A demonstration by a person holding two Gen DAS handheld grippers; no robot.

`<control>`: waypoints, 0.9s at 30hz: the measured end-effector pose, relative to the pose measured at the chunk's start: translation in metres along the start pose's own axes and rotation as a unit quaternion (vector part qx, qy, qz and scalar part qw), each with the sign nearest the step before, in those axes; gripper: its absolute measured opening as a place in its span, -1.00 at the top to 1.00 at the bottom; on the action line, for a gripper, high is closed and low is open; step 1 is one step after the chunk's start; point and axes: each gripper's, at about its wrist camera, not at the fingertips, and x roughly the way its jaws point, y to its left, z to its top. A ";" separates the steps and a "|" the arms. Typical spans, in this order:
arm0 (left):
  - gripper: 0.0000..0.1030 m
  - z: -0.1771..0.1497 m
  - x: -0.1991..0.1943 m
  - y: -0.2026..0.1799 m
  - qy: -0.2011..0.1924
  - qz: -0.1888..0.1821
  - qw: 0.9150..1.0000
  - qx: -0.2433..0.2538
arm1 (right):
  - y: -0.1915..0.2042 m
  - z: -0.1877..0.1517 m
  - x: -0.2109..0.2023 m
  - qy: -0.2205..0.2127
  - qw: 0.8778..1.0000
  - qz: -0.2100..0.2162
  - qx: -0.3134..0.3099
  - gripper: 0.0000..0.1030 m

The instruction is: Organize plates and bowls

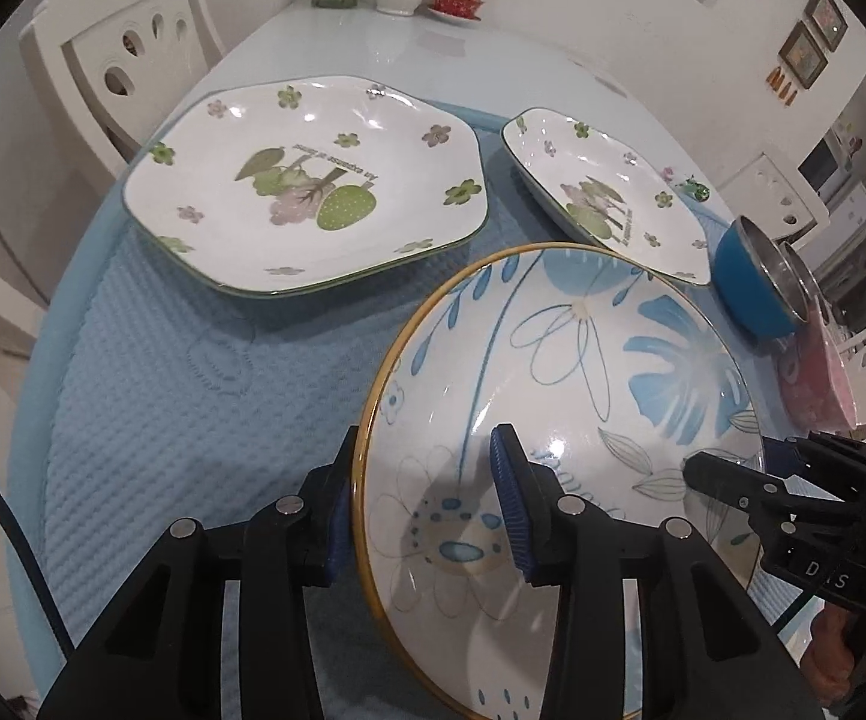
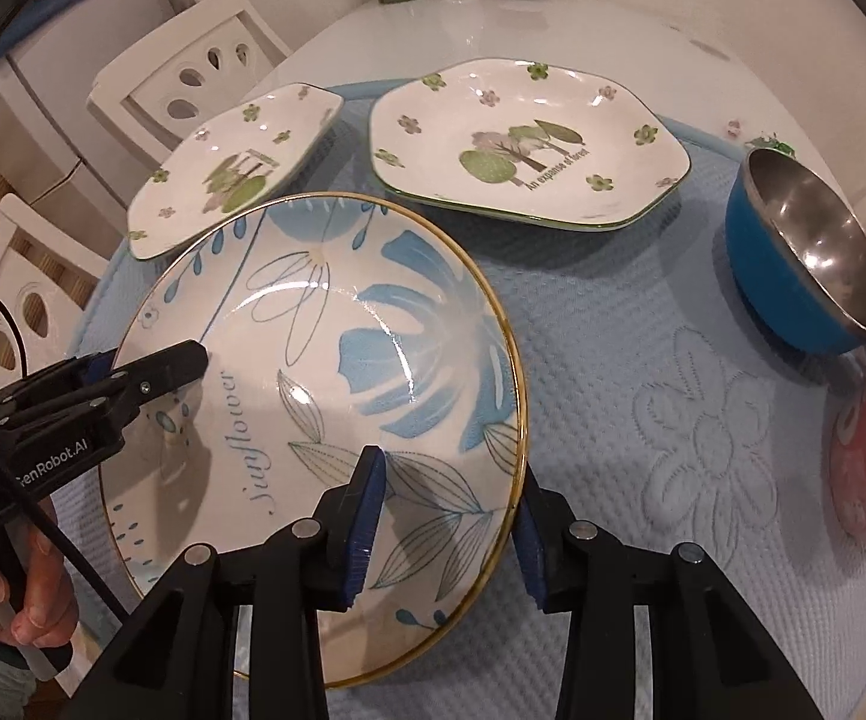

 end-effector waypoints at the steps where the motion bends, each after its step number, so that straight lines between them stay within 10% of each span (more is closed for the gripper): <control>1: 0.27 -0.002 -0.005 0.001 0.002 0.000 1.000 -0.001 | 0.002 -0.001 -0.003 0.000 1.000 0.002 0.002 0.25; 13: 0.28 -0.044 -0.067 0.019 0.006 0.034 0.999 -0.028 | 0.054 -0.048 -0.038 0.027 0.999 0.025 -0.010 0.25; 27: 0.28 -0.088 -0.052 0.028 0.054 0.035 0.997 -0.037 | 0.057 -0.088 -0.015 0.075 0.997 0.016 0.013 0.25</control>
